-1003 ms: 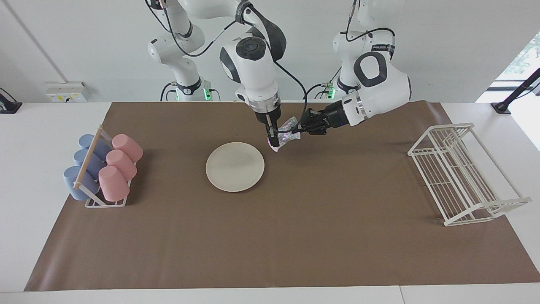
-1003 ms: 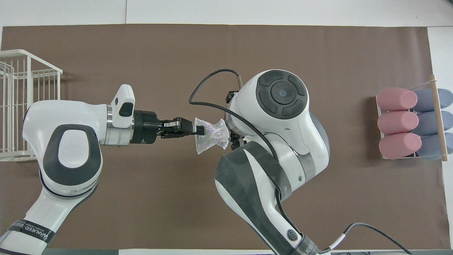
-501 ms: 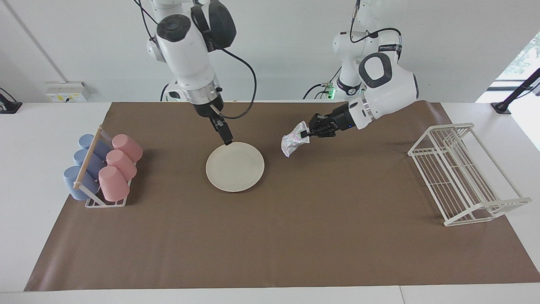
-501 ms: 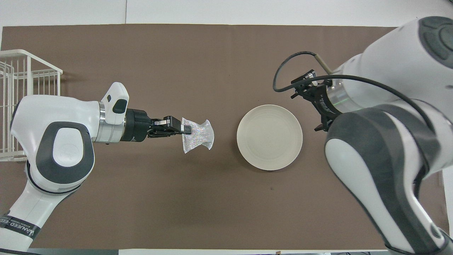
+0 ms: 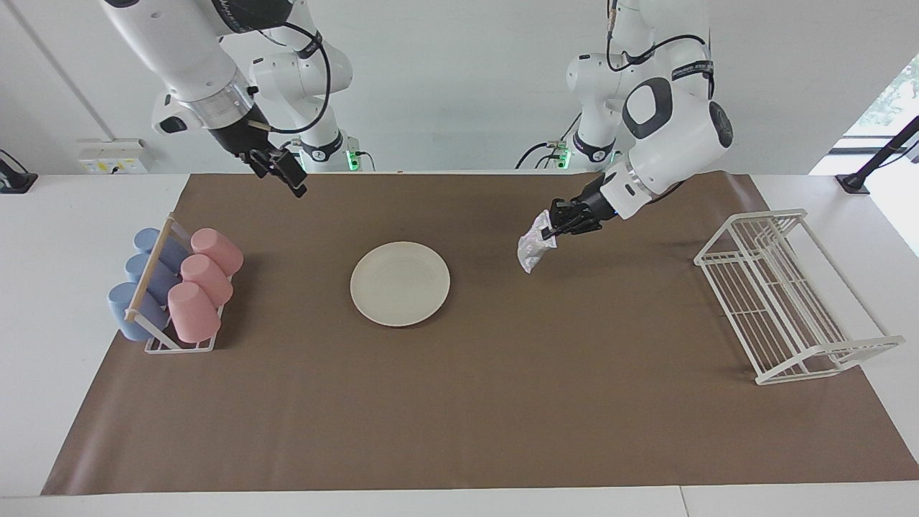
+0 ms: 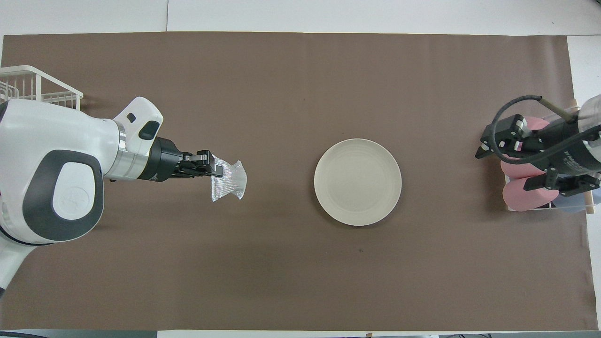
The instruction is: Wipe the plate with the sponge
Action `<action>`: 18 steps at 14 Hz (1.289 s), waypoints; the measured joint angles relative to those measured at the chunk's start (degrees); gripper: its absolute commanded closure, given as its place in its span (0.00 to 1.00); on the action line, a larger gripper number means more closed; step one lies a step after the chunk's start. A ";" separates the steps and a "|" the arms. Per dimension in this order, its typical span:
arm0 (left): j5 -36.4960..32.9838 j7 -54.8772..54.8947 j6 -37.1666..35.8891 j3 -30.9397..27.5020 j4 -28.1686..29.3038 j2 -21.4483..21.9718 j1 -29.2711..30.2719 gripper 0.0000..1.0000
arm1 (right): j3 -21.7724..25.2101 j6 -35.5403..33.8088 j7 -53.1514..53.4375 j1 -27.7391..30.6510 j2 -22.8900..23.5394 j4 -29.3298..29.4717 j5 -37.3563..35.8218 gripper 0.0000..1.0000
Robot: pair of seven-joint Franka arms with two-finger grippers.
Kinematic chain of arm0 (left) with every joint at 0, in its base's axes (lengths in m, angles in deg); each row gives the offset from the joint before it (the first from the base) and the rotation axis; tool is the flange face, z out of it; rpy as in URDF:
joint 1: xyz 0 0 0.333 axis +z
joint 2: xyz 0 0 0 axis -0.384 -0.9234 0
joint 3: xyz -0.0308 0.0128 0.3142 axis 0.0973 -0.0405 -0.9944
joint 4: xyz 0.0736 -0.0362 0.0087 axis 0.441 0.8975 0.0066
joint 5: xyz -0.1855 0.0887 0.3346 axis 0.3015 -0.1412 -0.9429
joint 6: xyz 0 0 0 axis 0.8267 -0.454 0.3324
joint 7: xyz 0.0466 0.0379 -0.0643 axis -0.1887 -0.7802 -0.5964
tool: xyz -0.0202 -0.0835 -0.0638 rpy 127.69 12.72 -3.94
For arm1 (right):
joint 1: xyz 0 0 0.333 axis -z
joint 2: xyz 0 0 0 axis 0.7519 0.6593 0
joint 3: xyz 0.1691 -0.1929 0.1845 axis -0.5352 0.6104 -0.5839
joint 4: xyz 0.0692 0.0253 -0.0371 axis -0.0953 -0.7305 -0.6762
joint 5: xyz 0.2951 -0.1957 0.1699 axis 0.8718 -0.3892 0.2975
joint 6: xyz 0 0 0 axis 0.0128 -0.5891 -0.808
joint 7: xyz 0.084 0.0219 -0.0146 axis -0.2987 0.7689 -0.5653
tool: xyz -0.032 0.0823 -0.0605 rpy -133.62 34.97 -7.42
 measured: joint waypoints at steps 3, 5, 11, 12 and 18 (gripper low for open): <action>-10.77 -3.72 -4.92 -0.05 -4.58 -0.75 1.57 1.00 | 0.02 -2.53 -9.49 2.98 -0.07 -0.21 -0.96 0.00; -16.43 -5.23 -5.55 -0.01 -5.89 -1.45 1.59 1.00 | 0.01 -2.53 -14.32 3.86 -0.05 -0.36 -1.16 0.00; -25.37 -5.92 -8.72 -0.08 -9.03 -1.82 2.65 1.00 | 0.00 -2.78 -16.69 4.47 -0.08 -1.04 -1.20 0.00; -27.54 -5.94 -9.58 -0.08 -9.68 -1.82 2.67 1.00 | 0.00 -2.66 -17.33 4.48 -0.09 -1.22 -1.20 0.00; -39.00 -7.23 -15.04 0.77 -14.29 -2.74 2.51 1.00 | 0.14 2.23 -28.98 5.05 0.38 -2.05 -4.77 0.00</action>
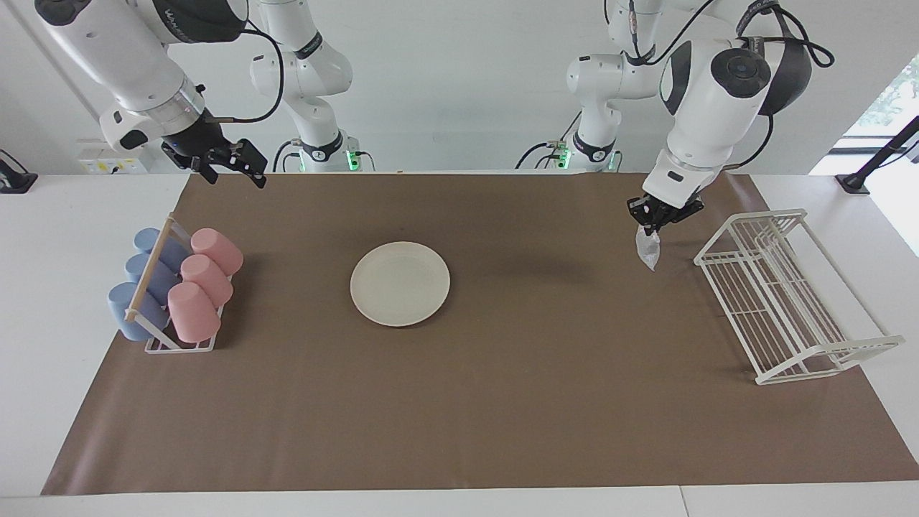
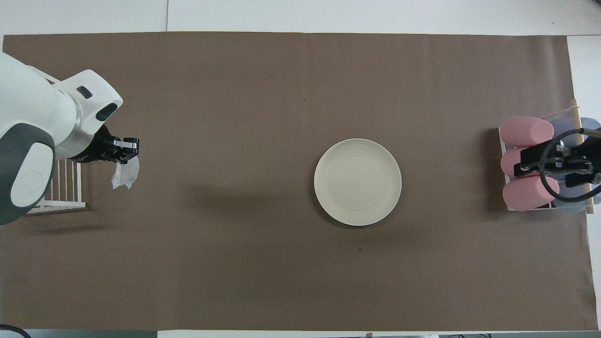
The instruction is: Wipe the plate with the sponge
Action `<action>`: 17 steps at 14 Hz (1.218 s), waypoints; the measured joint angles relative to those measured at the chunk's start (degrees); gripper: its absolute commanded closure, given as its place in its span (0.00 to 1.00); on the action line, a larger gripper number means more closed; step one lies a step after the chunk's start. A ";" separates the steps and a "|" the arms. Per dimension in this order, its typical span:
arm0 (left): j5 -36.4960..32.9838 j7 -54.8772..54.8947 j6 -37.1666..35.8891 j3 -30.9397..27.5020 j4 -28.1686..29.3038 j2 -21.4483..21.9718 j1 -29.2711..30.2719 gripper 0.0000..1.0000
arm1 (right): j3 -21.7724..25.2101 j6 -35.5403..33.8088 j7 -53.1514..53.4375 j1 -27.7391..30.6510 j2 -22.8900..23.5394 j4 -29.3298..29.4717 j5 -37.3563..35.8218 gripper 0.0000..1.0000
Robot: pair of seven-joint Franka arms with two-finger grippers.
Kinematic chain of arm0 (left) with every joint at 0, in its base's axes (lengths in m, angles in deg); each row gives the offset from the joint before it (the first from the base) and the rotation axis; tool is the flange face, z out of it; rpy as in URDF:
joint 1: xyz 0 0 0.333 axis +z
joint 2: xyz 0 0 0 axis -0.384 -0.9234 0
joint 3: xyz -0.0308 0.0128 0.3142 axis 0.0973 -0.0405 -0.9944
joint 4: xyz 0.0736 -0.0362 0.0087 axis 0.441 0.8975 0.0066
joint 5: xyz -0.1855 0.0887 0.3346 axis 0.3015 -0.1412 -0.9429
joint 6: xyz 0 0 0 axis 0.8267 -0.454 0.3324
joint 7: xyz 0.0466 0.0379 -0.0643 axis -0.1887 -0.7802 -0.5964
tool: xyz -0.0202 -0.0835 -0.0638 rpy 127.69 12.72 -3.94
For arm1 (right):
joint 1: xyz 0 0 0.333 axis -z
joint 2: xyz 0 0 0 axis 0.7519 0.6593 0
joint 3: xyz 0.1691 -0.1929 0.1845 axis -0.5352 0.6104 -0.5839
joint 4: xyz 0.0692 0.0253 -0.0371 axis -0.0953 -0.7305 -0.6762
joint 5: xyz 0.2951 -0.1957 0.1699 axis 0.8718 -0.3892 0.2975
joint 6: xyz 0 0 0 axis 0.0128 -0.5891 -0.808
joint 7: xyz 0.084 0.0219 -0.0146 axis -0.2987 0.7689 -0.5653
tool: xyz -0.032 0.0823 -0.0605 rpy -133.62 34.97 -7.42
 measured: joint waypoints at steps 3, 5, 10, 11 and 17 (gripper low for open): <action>-5.88 -0.10 -0.97 0.27 -1.40 -0.89 -0.09 1.00 | -0.20 0.63 -3.03 0.99 1.50 0.06 -0.55 0.00; -11.06 -0.16 -2.04 0.31 -1.78 -1.23 -0.46 1.00 | -0.31 1.10 -5.64 1.51 2.66 0.82 -0.83 0.00; -26.42 -0.37 -5.40 0.52 -2.83 -1.68 -2.52 1.00 | -0.82 1.30 -8.51 3.61 5.66 5.20 -0.85 0.00; -29.89 -0.41 -5.63 0.51 -2.98 -2.08 -2.73 1.00 | -0.83 1.30 -8.58 4.06 5.54 5.61 -0.85 0.00; -45.80 -1.01 -1.40 -0.39 -3.23 -8.14 -1.19 1.00 | -1.18 1.30 -9.07 4.62 5.20 6.09 -0.85 0.00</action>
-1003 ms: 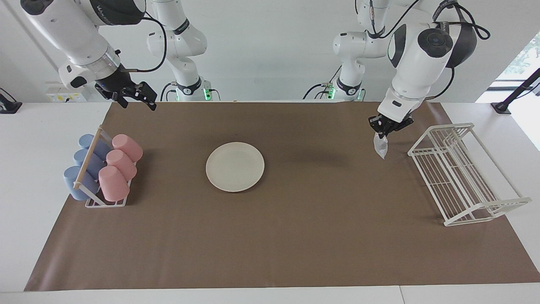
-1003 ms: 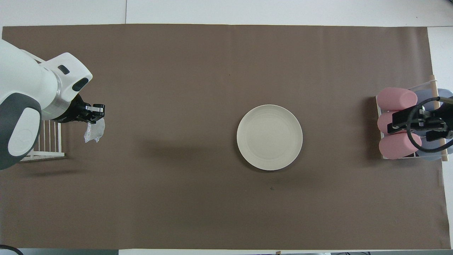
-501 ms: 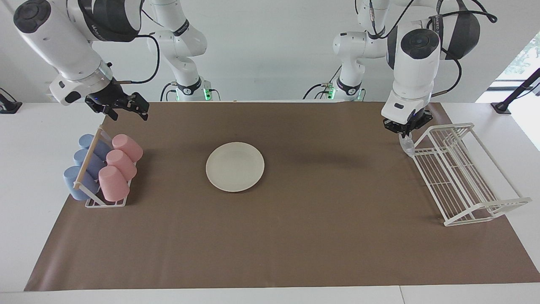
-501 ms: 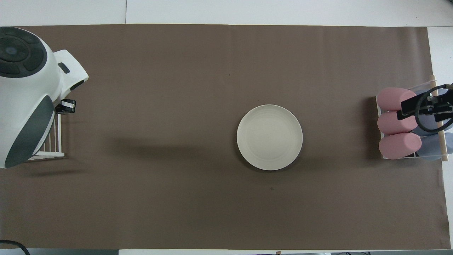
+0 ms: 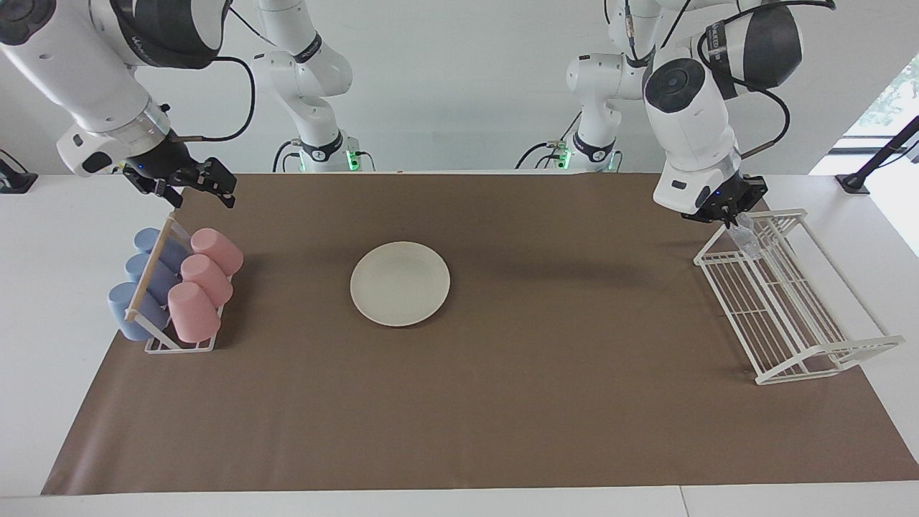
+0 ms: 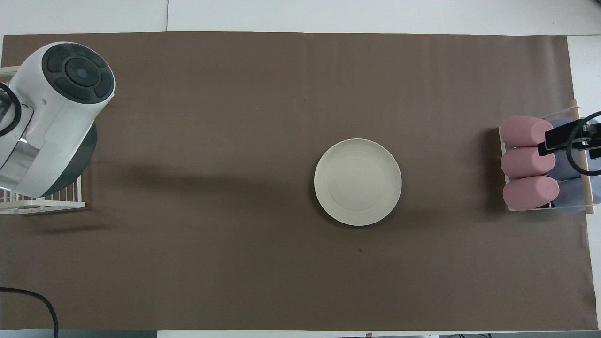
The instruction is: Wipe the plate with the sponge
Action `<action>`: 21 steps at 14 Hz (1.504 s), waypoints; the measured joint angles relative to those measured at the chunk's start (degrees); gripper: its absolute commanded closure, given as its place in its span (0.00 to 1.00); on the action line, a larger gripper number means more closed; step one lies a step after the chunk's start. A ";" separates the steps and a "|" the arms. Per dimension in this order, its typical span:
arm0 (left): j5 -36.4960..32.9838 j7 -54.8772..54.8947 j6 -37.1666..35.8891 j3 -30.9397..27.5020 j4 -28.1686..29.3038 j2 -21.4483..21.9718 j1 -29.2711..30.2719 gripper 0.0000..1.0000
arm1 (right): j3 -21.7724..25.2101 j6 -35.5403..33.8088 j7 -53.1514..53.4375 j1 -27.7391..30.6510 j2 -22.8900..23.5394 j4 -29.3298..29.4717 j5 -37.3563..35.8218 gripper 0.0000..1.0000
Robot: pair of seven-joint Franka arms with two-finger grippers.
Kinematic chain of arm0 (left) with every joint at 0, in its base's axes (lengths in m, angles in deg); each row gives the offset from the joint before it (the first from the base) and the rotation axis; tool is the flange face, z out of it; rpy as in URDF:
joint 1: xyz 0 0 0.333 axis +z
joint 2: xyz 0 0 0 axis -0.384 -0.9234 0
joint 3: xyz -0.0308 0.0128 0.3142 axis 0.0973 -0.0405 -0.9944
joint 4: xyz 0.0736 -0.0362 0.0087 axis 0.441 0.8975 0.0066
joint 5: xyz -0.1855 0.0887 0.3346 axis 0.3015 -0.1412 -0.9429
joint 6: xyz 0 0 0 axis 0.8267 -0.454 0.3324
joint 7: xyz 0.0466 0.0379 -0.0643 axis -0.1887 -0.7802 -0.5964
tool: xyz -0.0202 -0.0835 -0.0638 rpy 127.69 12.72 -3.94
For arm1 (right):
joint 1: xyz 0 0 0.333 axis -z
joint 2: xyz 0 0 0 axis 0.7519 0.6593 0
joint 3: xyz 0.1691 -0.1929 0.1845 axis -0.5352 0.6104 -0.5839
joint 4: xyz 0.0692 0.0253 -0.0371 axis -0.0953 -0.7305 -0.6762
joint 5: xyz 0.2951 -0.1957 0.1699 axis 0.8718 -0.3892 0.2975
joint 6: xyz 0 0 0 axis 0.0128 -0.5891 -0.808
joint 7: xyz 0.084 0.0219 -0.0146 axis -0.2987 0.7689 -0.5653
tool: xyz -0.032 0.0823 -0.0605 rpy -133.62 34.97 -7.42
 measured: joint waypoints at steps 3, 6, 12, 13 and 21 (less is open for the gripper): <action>-2.46 -0.23 4.57 -0.33 -0.04 -2.95 3.46 1.00 | -0.01 0.00 0.00 0.19 0.00 0.00 0.00 0.00; -2.56 -4.83 6.73 -0.39 0.12 -5.42 5.51 1.00 | 0.06 0.00 0.00 0.25 0.00 -0.01 0.00 0.00; -2.48 -11.82 7.67 -0.05 1.53 -6.73 5.75 1.00 | -0.61 0.42 0.00 0.15 0.00 0.00 0.00 0.00; -2.33 -12.71 8.02 -0.09 1.93 -6.73 5.92 1.00 | -0.61 0.42 0.00 0.15 0.00 0.00 0.00 0.00; 0.64 -14.00 11.00 -0.13 2.79 -6.73 7.12 0.61 | -0.65 0.43 0.00 0.14 0.00 0.00 0.00 0.00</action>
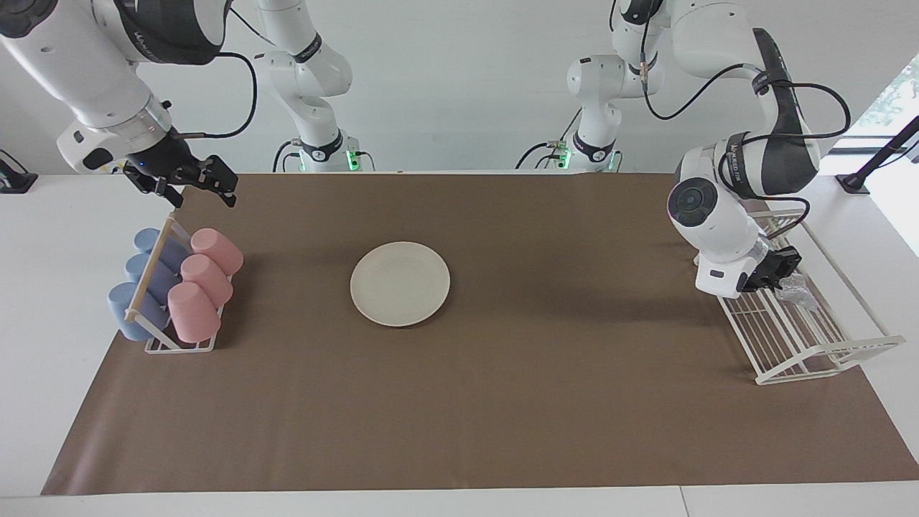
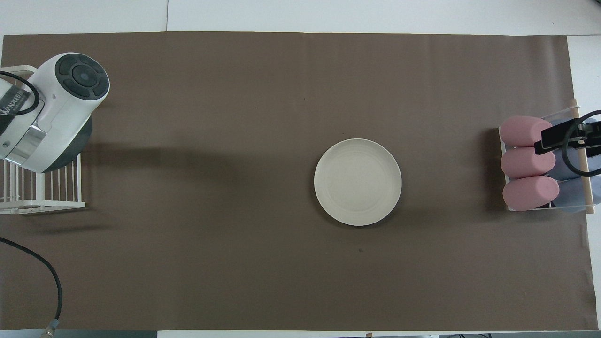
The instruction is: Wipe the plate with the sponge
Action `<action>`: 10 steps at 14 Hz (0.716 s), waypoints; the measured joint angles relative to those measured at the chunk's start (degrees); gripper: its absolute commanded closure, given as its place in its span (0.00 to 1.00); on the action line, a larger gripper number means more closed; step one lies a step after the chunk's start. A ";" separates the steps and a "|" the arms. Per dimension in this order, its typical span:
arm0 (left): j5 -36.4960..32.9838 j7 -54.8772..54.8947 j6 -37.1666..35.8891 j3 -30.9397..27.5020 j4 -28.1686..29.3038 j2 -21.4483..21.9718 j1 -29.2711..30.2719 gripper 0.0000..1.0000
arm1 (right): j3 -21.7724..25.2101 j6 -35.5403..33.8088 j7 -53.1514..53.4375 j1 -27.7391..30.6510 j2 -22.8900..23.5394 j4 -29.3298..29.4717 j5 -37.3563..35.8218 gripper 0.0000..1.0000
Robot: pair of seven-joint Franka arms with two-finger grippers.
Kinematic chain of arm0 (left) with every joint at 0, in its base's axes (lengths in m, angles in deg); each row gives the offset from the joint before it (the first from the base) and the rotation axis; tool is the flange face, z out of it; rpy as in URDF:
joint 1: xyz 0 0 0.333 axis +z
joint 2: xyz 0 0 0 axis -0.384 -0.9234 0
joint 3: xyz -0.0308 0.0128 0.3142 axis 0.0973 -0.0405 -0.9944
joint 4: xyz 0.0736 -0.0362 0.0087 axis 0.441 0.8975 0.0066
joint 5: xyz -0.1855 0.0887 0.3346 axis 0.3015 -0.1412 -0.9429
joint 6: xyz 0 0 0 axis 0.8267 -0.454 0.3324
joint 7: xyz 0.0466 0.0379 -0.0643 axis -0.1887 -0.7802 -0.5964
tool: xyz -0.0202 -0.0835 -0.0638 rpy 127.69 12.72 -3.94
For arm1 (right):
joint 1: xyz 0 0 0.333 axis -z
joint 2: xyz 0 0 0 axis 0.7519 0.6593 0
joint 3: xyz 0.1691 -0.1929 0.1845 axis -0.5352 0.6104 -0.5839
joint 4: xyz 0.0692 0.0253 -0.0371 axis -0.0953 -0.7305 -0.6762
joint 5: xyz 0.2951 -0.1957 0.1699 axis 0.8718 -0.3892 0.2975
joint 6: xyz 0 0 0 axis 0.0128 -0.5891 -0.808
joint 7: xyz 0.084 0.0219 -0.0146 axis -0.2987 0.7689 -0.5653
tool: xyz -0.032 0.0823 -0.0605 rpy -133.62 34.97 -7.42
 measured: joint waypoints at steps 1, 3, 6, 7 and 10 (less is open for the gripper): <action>0.35 0.00 0.15 0.01 0.01 0.00 0.08 0.43 | -0.01 0.00 0.00 0.00 0.00 0.00 0.00 0.00; 0.69 -0.04 0.50 0.01 0.01 0.00 0.10 0.20 | -0.01 0.00 0.00 0.00 0.00 0.00 0.00 0.00; 0.79 -0.11 1.12 0.02 0.01 0.00 0.10 0.18 | -0.02 0.00 0.00 0.00 0.00 0.00 0.00 0.00; 0.83 -0.13 1.17 0.02 0.01 0.00 0.10 0.17 | -0.02 0.00 0.00 0.00 0.00 0.00 0.00 0.00; 1.37 -0.22 1.30 0.05 -0.01 0.00 0.10 0.00 | -0.02 0.00 0.00 0.00 0.00 0.00 0.00 0.00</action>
